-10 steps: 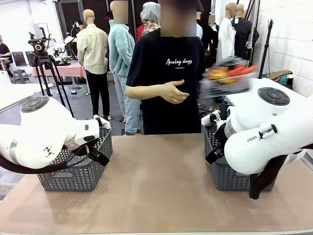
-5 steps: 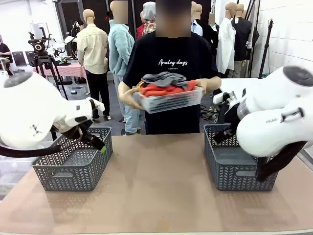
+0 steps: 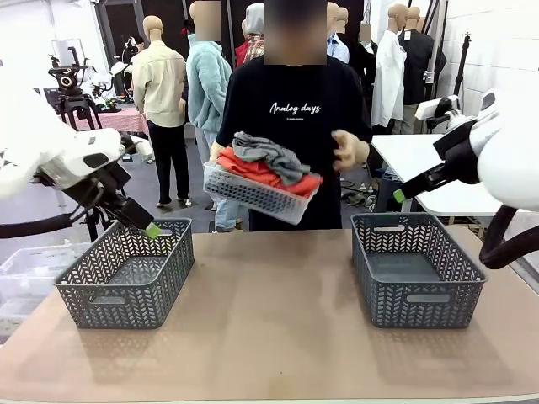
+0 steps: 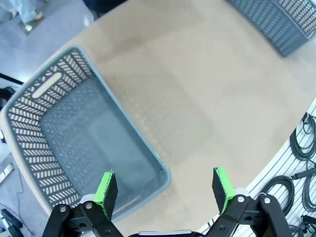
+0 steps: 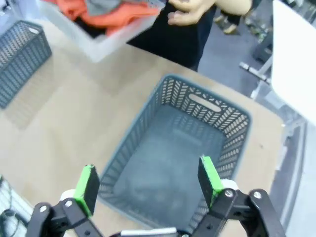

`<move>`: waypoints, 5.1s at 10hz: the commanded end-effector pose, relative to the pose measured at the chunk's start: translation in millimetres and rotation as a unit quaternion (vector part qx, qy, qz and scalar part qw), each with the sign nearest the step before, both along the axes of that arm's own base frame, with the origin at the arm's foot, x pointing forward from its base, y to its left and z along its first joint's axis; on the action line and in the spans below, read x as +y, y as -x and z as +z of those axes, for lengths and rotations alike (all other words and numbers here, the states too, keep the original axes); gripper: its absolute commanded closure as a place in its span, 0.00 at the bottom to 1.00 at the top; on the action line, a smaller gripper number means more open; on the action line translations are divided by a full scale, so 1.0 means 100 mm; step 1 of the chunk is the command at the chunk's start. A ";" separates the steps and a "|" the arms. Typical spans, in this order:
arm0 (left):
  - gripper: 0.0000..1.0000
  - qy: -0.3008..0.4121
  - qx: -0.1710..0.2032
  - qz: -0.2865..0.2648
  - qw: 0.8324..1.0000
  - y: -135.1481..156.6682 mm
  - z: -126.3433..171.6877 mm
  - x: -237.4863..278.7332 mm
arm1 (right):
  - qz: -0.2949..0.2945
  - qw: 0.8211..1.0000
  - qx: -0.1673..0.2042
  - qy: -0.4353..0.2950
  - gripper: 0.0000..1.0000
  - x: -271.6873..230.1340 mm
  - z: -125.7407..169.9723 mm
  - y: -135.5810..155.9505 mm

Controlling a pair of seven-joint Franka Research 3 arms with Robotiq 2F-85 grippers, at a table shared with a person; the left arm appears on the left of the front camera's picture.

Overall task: Sort the tops and bottoms.
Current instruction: Lift clothes from the center of the table with your left hand.

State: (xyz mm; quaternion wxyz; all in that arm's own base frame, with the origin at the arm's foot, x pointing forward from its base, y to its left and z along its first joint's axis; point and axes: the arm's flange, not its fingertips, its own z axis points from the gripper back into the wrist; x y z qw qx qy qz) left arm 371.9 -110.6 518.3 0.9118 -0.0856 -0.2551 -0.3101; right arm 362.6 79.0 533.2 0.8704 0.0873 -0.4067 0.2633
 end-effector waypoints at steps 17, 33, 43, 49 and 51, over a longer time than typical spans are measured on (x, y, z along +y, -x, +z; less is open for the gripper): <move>0.00 0.005 -0.008 0.000 1.000 0.03 0.08 0.02 | 0.009 1.000 0.004 0.002 0.00 -0.03 0.03 0.04; 0.00 0.005 -0.008 0.000 1.000 0.03 0.08 0.02 | 0.009 1.000 0.004 0.002 0.00 -0.03 0.03 0.04; 0.00 0.005 -0.008 0.000 1.000 0.03 0.08 0.02 | 0.009 1.000 0.004 0.002 0.00 -0.03 0.03 0.04; 0.00 0.005 -0.008 0.000 1.000 0.03 0.08 0.02 | 0.009 1.000 0.004 0.002 0.00 -0.03 0.03 0.04; 0.00 0.005 -0.008 0.000 1.000 0.03 0.08 0.02 | 0.009 1.000 0.004 0.002 0.00 -0.03 0.03 0.04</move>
